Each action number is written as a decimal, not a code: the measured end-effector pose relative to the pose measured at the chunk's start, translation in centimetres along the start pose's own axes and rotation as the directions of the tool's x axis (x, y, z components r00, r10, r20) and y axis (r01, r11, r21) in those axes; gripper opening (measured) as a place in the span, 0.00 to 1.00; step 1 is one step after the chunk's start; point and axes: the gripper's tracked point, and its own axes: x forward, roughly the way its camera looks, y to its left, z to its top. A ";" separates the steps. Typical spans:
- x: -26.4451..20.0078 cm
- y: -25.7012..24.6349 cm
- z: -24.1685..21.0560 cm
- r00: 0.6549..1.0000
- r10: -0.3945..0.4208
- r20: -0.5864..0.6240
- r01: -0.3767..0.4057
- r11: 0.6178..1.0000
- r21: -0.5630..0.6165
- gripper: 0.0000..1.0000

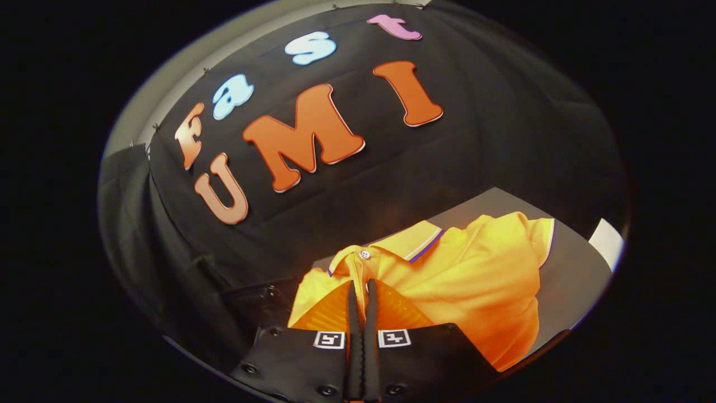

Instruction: Put the clothes into the washing machine and then close the washing machine lid.

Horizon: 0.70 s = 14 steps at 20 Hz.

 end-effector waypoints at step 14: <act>-5.8 14.4 4.5 0.968 0.216 0.131 -0.206 0.975 -0.086 0.08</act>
